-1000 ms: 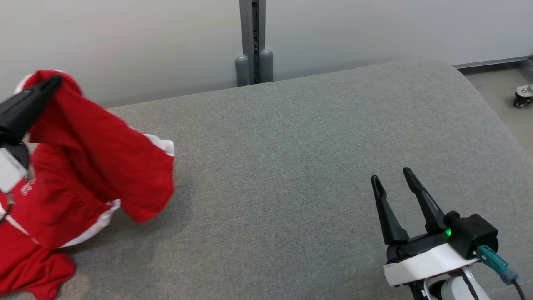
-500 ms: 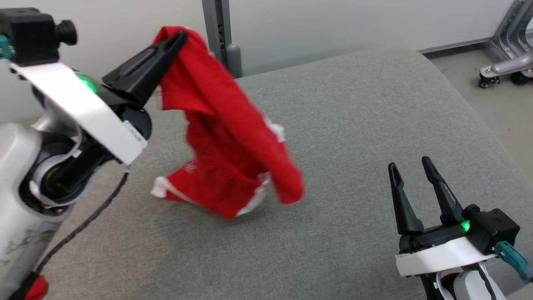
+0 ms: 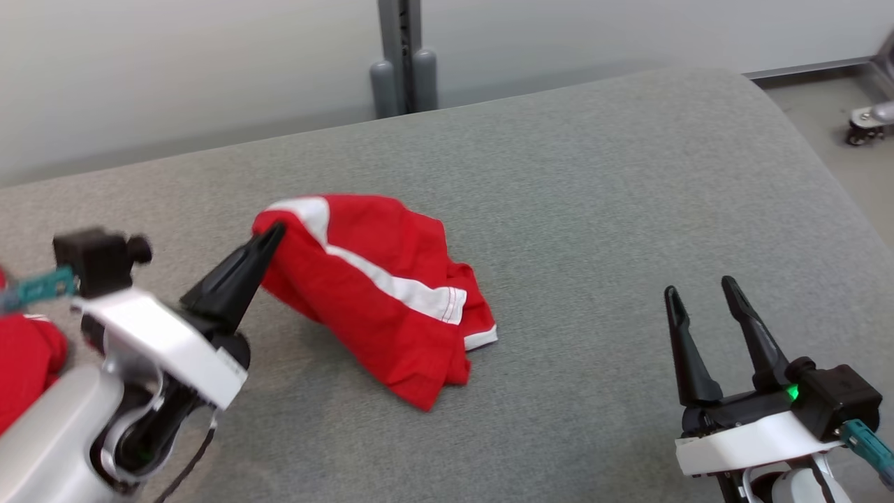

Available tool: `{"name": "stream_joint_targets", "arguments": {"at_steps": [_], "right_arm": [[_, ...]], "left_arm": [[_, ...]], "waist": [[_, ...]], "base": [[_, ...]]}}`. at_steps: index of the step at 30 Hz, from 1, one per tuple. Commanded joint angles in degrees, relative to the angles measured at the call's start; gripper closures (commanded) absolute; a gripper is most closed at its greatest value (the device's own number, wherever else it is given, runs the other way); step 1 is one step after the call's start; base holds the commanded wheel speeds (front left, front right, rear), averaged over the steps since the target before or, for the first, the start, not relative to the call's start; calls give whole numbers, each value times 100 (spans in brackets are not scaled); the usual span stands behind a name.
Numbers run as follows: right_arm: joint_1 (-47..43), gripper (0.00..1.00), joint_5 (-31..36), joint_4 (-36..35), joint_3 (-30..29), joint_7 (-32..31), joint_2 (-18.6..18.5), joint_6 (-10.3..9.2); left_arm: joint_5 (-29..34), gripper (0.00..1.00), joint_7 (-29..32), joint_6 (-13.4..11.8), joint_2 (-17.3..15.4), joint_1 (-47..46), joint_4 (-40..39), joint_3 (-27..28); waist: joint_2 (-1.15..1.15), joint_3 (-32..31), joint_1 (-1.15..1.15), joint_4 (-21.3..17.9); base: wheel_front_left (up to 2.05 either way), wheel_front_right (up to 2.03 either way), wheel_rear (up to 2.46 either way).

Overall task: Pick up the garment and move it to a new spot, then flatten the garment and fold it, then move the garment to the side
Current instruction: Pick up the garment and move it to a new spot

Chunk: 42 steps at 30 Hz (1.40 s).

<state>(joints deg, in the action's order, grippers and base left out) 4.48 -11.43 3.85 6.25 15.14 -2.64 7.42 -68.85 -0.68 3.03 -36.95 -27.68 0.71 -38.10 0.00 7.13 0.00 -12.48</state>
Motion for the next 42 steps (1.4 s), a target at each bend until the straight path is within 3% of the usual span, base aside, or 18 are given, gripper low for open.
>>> {"name": "stream_joint_targets", "arguments": {"at_steps": [1, 11, 23, 26, 27, 28, 29, 30, 36, 42], "right_arm": [[-18, 0, 45, -51, -50, 4, -45, 13], [41, 0, 252, 139, 11, 4, -44, 13], [-62, 0, 278, 277, 7, 4, -44, 13], [-58, 0, 277, 302, 7, 4, -44, 13], [-58, 0, 278, 312, 16, 4, -44, 13], [-58, 0, 279, 322, 23, 4, -44, 13], [-62, 0, 279, 331, 29, 4, -43, 13], [-68, 0, 277, 341, 35, 4, -44, 13], [-115, 0, 269, 381, 64, 4, -44, 13], [-141, 0, 244, 432, 57, 4, -44, 13]], "left_arm": [[57, 100, -224, 3, -29, 220, 135, 35], [284, 100, -1012, -49, 213, 1155, 1371, -158], [308, 100, -1288, -175, 590, 1700, 2325, -247], [282, 100, -1304, -103, 656, 1726, 2402, -267], [289, 93, -1304, -92, 666, 1724, 2426, -274], [293, 69, -1302, -76, 682, 1719, 2439, -279], [296, 20, -1306, -65, 700, 1715, 2446, -285], [307, 0, -1310, -59, 703, 1706, 2442, -284], [402, 0, -1369, -150, 532, 1767, 2238, -145], [655, 0, -1434, -445, 206, 1907, 1718, 189]], "waist": [[0, 30, 0, 147], [0, -109, 0, 488], [0, -290, 0, 640], [0, -289, 0, 681], [0, -291, 0, 695], [0, -296, 0, 706], [0, -306, 0, 716], [0, -320, 0, 723], [0, -416, 0, 746], [0, -538, 0, 748]], "base": [[0, 0, 0], [0, 0, 0], [0, 0, 0], [0, 0, 0], [0, 0, 0], [0, 0, 0], [0, 0, 0], [0, 0, 0], [0, 0, 0], [0, 0, 0]]}}
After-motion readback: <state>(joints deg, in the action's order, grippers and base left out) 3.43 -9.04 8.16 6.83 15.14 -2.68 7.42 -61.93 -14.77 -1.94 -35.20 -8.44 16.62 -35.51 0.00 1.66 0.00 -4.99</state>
